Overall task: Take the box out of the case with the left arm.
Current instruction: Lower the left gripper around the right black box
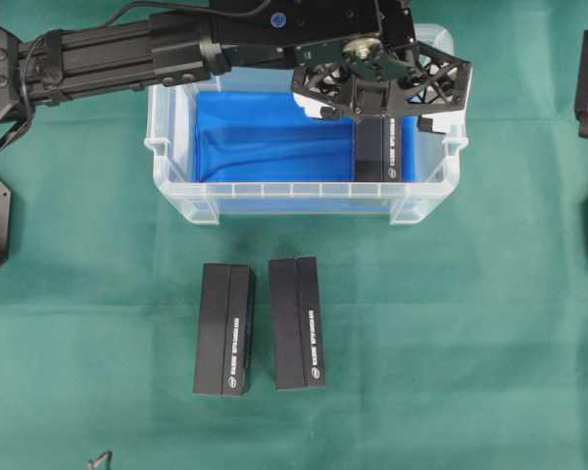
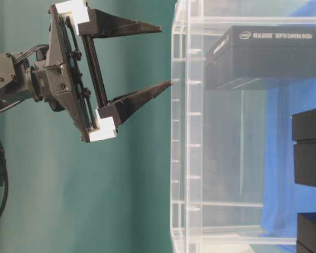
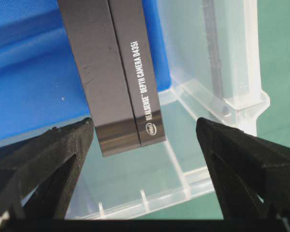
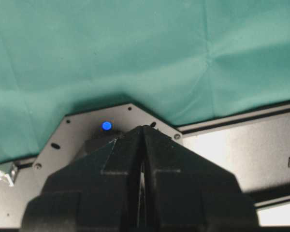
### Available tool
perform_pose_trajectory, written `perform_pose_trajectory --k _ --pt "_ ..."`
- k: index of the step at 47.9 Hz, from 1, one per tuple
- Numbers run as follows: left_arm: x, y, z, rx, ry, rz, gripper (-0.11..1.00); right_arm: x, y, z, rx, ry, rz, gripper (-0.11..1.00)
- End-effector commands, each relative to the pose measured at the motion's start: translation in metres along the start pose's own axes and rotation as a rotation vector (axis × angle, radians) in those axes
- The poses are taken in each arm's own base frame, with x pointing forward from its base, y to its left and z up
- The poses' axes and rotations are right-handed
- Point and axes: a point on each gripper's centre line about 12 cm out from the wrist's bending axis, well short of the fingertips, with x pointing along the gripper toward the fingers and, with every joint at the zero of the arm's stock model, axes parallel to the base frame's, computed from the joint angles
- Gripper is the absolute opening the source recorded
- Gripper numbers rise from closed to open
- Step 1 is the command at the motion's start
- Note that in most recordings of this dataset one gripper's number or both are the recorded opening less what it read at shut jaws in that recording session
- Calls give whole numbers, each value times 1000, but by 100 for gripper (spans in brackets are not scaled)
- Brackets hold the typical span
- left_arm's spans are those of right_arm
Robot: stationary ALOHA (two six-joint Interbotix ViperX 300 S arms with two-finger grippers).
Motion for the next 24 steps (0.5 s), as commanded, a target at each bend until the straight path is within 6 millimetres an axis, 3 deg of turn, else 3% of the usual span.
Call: perform_pose_trajectory --k 1,24 --pt "-20 -3 5 -7 -20 -43 90 -3 0 1 5 -10 4 0" --pt "-18 -2 6 -7 -24 -37 90 -3 0 1 5 -10 4 0"
